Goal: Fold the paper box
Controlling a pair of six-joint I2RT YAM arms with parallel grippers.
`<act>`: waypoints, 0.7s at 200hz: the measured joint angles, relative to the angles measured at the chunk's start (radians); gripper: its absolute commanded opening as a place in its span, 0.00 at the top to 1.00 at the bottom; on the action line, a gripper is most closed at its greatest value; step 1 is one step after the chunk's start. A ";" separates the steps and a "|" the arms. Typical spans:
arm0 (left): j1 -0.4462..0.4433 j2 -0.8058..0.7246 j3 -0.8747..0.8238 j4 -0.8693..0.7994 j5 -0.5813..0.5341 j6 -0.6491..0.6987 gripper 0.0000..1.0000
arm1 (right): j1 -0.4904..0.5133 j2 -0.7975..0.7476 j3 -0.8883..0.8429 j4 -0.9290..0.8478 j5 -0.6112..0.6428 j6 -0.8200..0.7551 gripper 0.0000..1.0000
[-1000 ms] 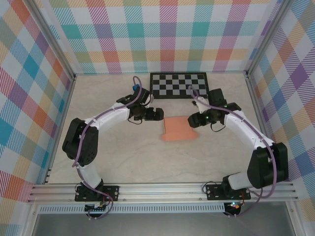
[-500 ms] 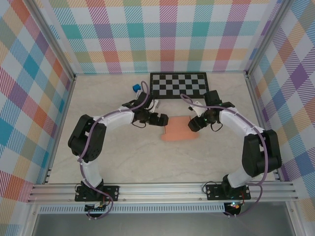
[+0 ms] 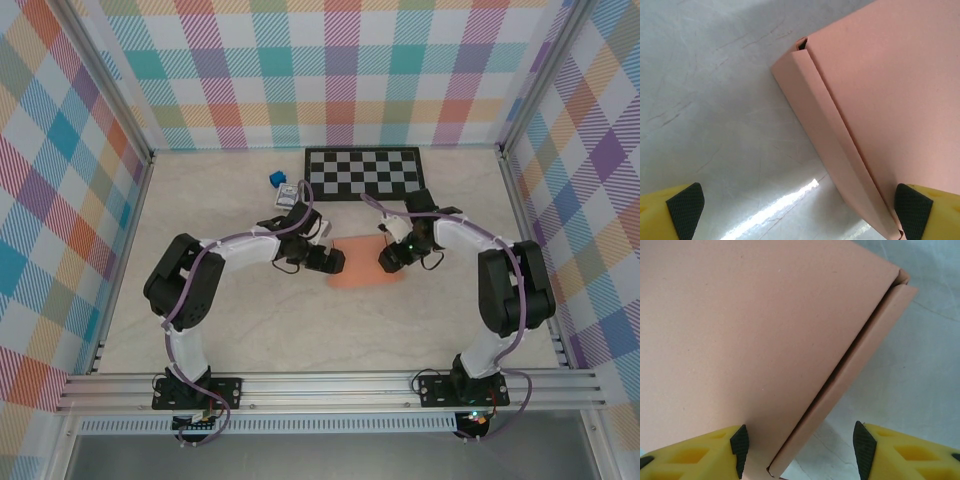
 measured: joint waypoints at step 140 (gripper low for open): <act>-0.003 -0.013 0.062 -0.087 -0.079 0.023 0.00 | 0.018 -0.306 -0.103 0.082 0.009 -0.228 0.38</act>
